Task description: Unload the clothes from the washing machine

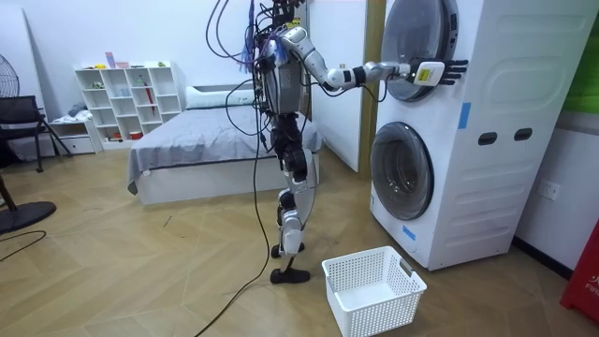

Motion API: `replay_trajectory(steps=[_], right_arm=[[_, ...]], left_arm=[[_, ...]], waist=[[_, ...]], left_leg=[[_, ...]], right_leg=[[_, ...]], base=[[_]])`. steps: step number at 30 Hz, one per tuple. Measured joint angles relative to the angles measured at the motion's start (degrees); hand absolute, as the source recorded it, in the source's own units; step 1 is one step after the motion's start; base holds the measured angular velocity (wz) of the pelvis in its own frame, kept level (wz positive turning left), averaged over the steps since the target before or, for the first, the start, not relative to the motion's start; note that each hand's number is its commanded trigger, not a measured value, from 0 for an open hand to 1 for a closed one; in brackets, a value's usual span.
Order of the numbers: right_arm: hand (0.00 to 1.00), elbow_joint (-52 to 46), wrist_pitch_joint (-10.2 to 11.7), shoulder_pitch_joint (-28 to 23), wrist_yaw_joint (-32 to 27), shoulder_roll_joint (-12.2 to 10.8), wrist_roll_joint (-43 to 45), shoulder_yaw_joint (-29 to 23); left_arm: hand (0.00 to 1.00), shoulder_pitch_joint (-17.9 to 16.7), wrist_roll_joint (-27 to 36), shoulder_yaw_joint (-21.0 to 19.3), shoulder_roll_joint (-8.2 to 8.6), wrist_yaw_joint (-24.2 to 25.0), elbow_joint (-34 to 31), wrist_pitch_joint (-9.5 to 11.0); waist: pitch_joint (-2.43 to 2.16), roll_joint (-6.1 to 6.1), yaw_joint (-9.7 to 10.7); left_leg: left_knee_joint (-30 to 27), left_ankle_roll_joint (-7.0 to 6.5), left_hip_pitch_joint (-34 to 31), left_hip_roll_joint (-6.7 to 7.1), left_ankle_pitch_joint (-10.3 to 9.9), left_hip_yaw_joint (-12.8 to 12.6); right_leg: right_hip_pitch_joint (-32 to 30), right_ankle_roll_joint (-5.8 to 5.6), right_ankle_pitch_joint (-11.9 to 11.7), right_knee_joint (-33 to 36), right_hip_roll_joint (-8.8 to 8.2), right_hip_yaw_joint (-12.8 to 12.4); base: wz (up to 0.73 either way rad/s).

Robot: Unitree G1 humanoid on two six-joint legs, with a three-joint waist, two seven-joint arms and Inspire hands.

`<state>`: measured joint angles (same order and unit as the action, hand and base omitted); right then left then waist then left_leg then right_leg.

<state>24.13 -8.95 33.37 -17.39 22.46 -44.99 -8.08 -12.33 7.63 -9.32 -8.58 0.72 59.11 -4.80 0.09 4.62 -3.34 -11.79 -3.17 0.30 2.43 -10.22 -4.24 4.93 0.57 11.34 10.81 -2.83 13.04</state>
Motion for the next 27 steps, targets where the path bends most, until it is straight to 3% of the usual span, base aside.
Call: replay_trajectory(steps=[13,22,27], right_arm=[[0.00,-0.5,0.0,0.3,0.6,0.6,1.0,1.4],[0.00,-3.5,0.1,0.3,0.8,1.2,2.9,5.3],[0.00,-7.3,0.1,-0.5,0.8,1.2,8.8,8.8]], left_arm=[[0.00,0.1,-1.0,2.8,-1.22,-0.6,0.0,-0.6],[0.00,0.1,-1.0,2.9,-1.24,-1.2,0.6,-1.2],[0.00,-0.1,-1.0,5.1,-1.82,-1.4,0.6,-1.0]], waist=[[-0.33,0.06,0.1],[-0.30,0.00,-0.2],[-0.28,-0.02,-0.3]], left_leg=[[0.0,-0.03,-0.5,-0.04,0.1,-0.5],[0.3,0.09,-0.1,-0.74,0.1,-1.2],[0.5,0.17,0.3,-0.71,0.1,-1.7]], right_leg=[[-0.6,0.00,0.0,-0.1,0.00,-0.6],[-0.8,0.22,-0.1,-0.2,0.49,-2.3],[-0.9,0.37,-0.2,-0.1,0.76,-3.3]], base=[[-0.02],[-0.09],[-0.09]])
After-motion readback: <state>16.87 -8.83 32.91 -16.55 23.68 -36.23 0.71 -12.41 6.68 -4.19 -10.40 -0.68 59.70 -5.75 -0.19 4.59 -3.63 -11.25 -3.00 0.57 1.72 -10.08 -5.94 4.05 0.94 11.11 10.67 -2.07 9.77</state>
